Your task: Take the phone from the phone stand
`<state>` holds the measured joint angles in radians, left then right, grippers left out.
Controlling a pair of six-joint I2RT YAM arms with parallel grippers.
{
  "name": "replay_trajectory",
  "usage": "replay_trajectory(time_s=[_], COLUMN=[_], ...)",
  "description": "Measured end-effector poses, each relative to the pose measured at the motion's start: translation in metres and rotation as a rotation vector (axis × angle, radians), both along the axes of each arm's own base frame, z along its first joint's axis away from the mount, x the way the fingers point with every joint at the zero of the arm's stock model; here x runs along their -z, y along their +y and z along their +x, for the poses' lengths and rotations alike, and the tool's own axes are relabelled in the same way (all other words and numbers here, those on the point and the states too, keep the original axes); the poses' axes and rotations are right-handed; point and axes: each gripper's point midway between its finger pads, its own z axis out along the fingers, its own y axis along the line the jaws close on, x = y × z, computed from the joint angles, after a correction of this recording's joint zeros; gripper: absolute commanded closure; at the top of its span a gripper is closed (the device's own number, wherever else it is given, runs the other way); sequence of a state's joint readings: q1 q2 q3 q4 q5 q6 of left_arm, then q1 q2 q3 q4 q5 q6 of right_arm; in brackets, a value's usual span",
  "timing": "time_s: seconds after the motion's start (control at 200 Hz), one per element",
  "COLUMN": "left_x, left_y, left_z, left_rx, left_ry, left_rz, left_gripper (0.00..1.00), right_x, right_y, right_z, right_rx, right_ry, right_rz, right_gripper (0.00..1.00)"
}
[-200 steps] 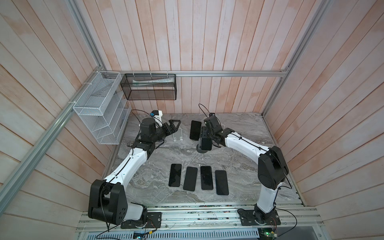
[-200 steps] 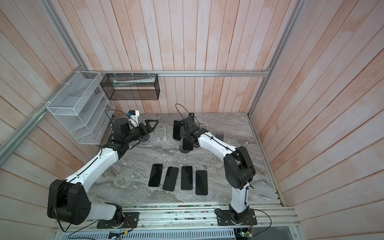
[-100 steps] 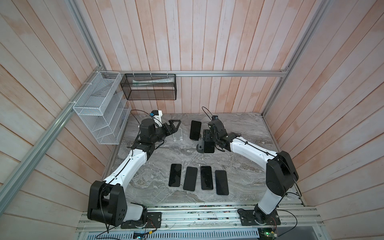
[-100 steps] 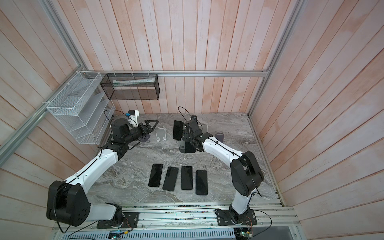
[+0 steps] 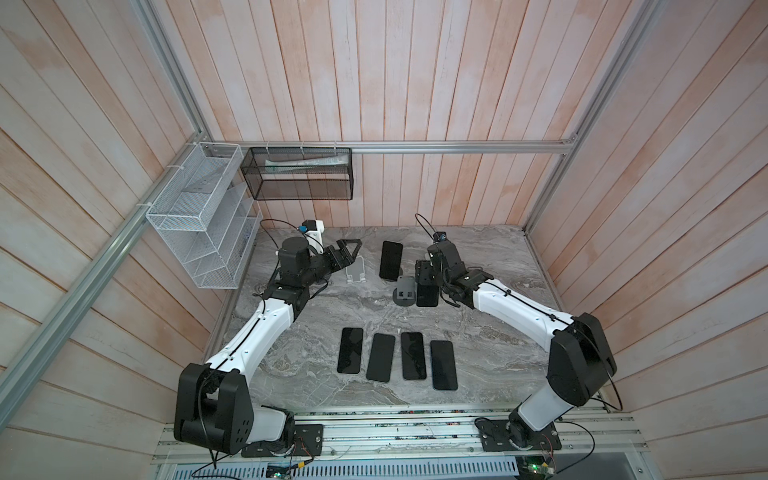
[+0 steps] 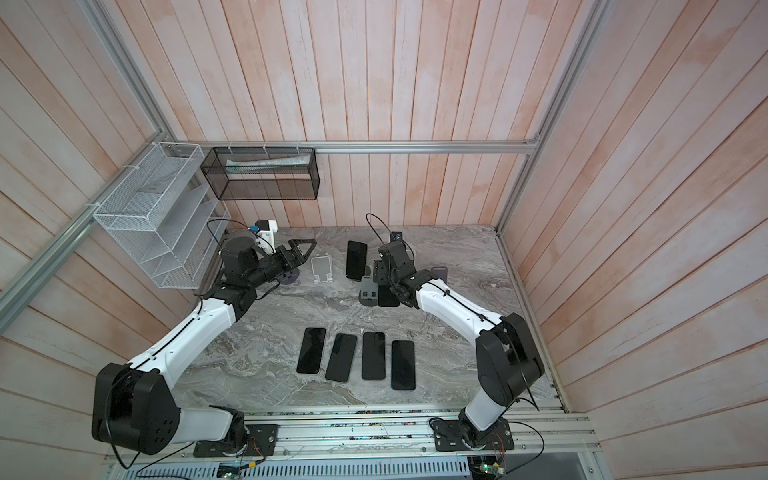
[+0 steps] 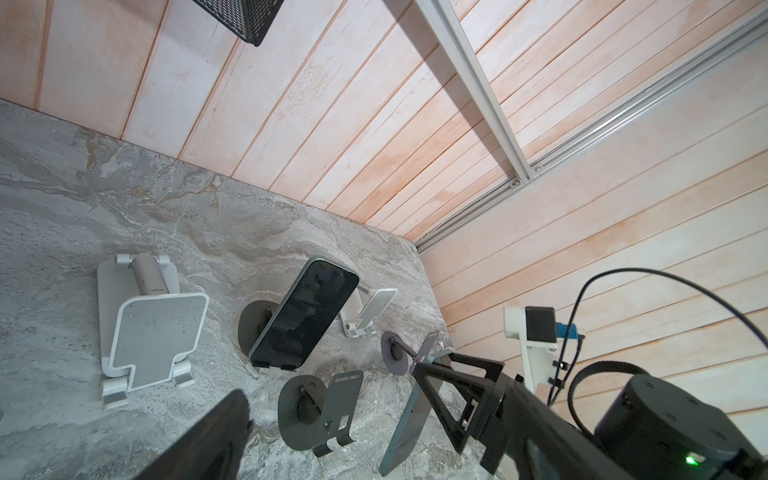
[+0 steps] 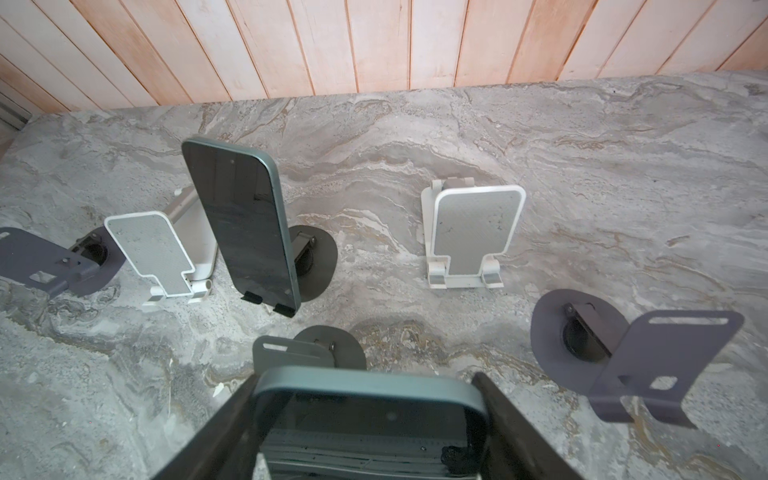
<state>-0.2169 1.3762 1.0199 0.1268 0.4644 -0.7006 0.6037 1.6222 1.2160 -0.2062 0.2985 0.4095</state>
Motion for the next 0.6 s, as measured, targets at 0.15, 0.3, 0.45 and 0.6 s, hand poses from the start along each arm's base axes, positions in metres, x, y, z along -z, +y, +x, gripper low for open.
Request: replay_trajectory(time_s=[0.15,0.3,0.45,0.6], left_x=[0.001,0.001,0.004,0.003], left_y=[0.000,-0.003,-0.030,-0.084], left_z=[0.000,-0.002,-0.016,-0.039], left_rx=[-0.001,0.007,0.078,0.227], left_ry=[0.002,0.002,0.009,0.000], left_rz=[0.002,0.008,0.037,0.069], left_gripper=[0.03,0.03,0.03,0.04], right_x=[0.016,0.026,0.034,0.041], right_y=[-0.024,-0.046,-0.058,-0.060], right_z=[-0.011,-0.018,-0.023,-0.026], right_rx=[0.022,0.052,0.067,0.053], right_ry=[0.029,0.049,0.067,0.084], right_rz=[-0.032,-0.050,-0.058,-0.076], right_gripper=[0.45,0.45,0.45,0.45])
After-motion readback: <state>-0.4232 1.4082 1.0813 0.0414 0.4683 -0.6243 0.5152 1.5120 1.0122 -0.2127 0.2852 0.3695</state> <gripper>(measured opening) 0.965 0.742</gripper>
